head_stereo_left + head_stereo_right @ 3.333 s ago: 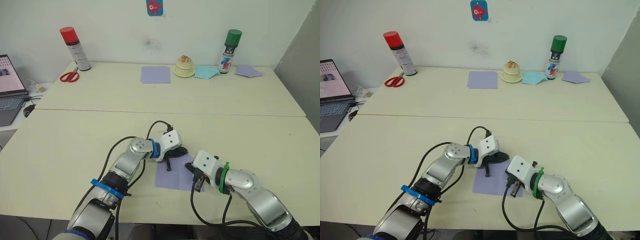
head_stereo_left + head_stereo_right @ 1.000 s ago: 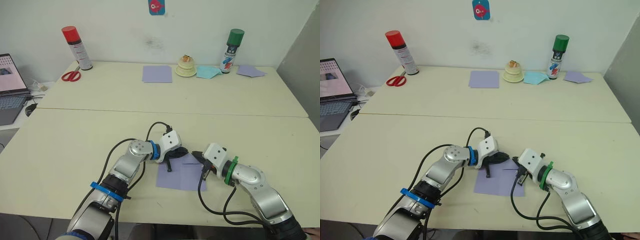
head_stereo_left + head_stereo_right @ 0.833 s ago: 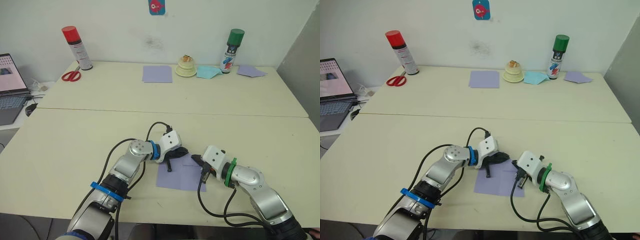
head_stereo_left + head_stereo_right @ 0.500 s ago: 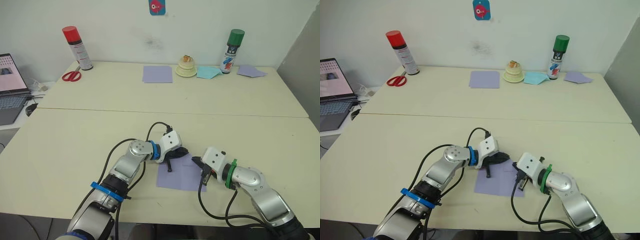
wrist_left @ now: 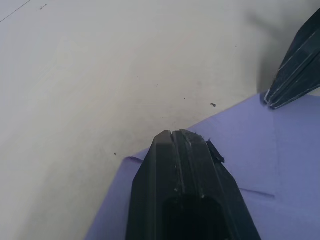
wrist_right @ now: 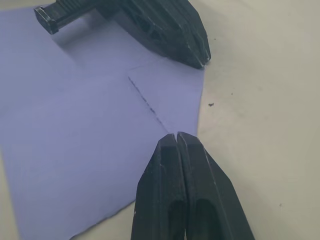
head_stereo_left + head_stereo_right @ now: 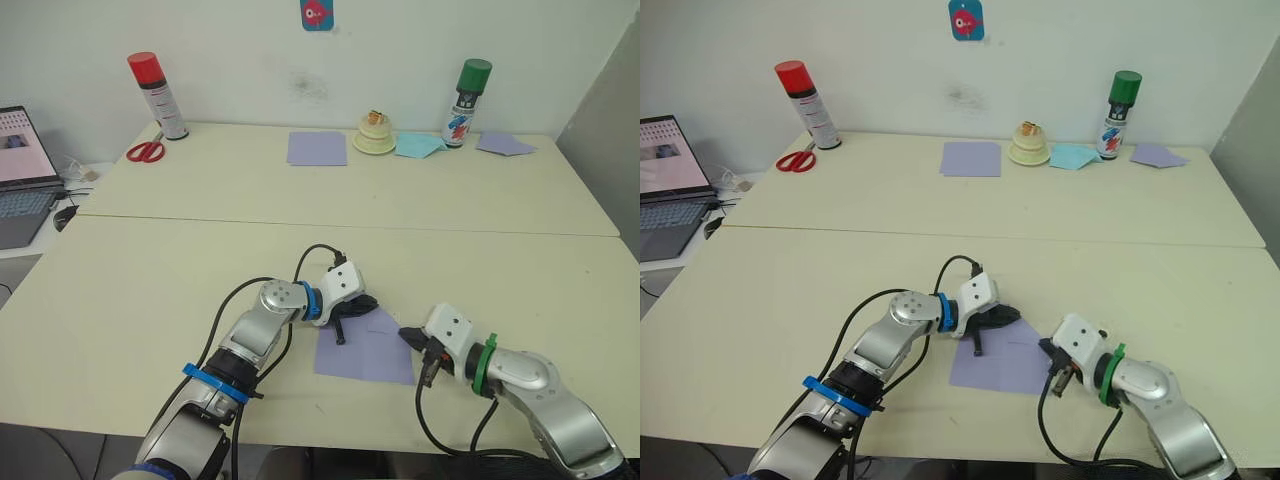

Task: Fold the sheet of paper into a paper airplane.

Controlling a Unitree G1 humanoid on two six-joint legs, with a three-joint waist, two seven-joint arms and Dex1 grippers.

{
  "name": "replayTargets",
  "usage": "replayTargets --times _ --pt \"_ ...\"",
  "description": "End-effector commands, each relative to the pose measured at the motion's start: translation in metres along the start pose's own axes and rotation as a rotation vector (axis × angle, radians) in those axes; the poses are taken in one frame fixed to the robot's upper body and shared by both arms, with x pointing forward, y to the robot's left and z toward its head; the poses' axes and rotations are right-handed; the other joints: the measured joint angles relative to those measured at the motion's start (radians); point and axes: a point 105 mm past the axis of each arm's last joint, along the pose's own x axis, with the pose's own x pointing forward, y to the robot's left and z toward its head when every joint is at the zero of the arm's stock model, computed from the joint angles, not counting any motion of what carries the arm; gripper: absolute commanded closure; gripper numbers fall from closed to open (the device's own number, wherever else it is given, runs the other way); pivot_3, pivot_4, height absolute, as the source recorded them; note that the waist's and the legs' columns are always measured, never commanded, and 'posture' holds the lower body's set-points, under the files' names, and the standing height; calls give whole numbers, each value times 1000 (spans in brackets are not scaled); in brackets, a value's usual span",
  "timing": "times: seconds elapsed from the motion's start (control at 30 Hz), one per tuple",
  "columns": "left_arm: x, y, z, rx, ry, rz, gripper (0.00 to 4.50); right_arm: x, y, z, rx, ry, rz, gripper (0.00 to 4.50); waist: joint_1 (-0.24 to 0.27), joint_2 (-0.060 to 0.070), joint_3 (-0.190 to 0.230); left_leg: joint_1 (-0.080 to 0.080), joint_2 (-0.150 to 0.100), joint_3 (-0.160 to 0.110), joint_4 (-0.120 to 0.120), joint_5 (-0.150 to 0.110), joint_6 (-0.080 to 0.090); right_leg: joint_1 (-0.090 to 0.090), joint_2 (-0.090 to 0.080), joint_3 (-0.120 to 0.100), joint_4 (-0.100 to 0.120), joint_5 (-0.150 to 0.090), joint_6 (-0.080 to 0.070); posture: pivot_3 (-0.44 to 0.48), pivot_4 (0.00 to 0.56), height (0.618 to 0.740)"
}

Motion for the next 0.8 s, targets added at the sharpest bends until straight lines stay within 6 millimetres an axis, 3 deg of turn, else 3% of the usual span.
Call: replayTargets --times 0.03,0.23,0.63,0.8 --pt "3 -11 -32 -52 112 -37 4500 -10 2 44 -13 -237 16 4481 0 1 1 0 0 0 0 0 0 0 0 0 0 0 0 0 150 740" --pt "4 -11 -30 -48 107 -38 4500 -6 3 52 -92 -235 67 4481 0 1 1 0 0 1 0 0 0 0 0 0 -1 0 0 0 150 740" --pt "5 -12 -28 -44 103 -40 4500 33 -3 29 -184 -85 65 4481 2 1 1 0 -1 0 0 0 0 0 0 0 -1 0 0 0 150 740" --pt "4 -11 -28 -44 103 -34 4500 40 0 16 -211 -18 89 4481 2 1 1 0 -1 0 0 0 0 0 0 0 0 0 0 0 150 740"
